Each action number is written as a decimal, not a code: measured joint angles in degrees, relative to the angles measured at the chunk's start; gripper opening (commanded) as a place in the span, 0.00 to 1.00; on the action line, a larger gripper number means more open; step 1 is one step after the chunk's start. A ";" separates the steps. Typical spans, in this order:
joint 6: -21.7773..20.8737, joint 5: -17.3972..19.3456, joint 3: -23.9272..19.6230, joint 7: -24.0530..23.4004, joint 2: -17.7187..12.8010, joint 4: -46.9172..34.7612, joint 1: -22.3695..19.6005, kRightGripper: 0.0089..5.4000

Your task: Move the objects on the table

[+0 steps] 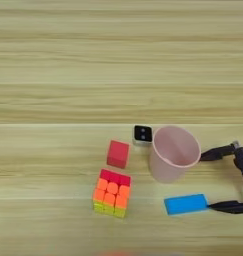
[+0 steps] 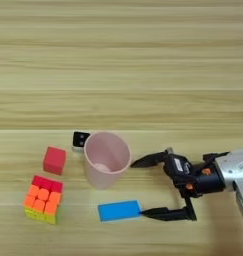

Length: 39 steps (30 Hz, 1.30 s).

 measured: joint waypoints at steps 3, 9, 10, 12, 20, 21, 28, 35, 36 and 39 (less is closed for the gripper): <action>1.07 1.85 -1.60 0.00 0.00 -1.90 -0.11 0.99; 4.41 5.62 -4.94 -0.01 0.10 -5.95 -0.29 0.99; 4.64 5.88 -5.39 -0.02 0.28 -6.56 -0.29 0.99; 5.32 6.15 -5.74 -0.03 0.50 -7.63 -0.26 0.99; 5.60 4.24 -5.79 -2.16 4.14 -9.80 -0.10 0.99; 5.59 3.82 -5.77 -2.43 4.28 -9.98 -0.10 0.99; 5.75 1.20 -4.66 -4.77 6.62 -10.30 -0.06 0.99; 6.73 0.27 -3.99 -5.83 8.16 -10.64 -0.02 0.99; 6.84 0.20 -3.81 -5.88 8.57 -10.75 -0.02 0.99; 6.91 0.07 -3.49 -5.97 9.08 -10.76 -0.03 0.99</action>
